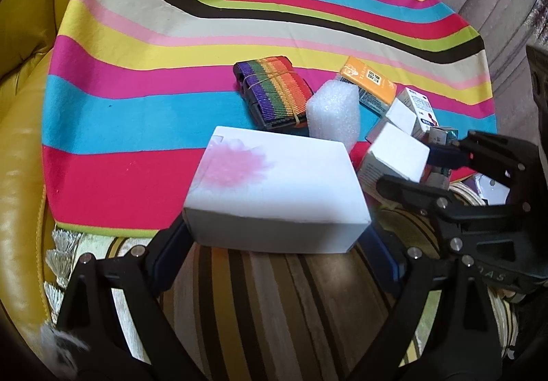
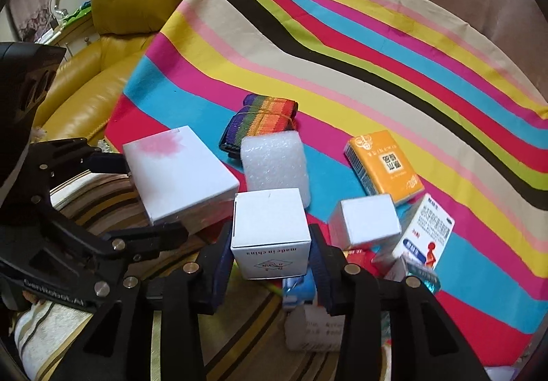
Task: Organize objects
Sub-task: 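Grasp the large white box with the left gripper while the right grasps a white cube box, then carry both white boxes to the purple-rimmed box and release them inside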
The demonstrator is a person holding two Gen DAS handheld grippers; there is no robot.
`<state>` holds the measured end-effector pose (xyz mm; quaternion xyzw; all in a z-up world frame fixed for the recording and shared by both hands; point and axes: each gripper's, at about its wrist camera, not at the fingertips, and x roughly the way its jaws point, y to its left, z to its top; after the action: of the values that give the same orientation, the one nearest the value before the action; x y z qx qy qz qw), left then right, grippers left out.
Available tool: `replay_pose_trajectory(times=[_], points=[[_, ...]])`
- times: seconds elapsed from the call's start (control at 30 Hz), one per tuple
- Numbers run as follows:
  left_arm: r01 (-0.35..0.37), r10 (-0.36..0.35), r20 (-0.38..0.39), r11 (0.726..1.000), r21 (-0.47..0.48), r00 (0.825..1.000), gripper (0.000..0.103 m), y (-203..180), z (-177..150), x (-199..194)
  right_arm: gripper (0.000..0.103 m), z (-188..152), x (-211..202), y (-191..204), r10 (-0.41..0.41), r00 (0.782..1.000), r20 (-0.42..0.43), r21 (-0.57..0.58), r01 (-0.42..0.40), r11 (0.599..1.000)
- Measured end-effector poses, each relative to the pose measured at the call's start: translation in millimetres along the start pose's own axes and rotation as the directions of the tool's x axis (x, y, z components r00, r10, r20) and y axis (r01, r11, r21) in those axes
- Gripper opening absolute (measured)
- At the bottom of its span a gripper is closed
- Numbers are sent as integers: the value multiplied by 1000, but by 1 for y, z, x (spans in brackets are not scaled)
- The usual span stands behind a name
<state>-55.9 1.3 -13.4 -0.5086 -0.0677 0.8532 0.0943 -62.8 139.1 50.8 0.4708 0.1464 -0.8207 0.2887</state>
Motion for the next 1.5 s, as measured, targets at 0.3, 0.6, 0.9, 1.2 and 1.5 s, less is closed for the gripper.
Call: replay_pose_trajectory(times=[0.3, 0.6, 0.9, 1.2, 1.5], points=[[2, 0, 42, 999, -45, 999, 92, 3, -9, -15, 42, -16, -17, 5, 21, 999, 32, 51, -23, 998], [-6, 9, 77, 999, -35, 997, 92, -10, -20, -35, 42, -40, -48, 0, 15, 996, 92, 143, -28, 989], [31, -36, 84, 998, 49, 996, 92, -48, -29, -46, 42, -78, -86, -21, -90, 986, 137, 302, 44, 952], [68, -76, 58, 989, 133, 995, 92, -90, -31, -44, 42, -115, -110, -43, -121, 981, 150, 416, 49, 908], [114, -127, 43, 967, 226, 991, 92, -137, -37, -43, 42, -155, -132, -69, -175, 973, 149, 527, 71, 847]])
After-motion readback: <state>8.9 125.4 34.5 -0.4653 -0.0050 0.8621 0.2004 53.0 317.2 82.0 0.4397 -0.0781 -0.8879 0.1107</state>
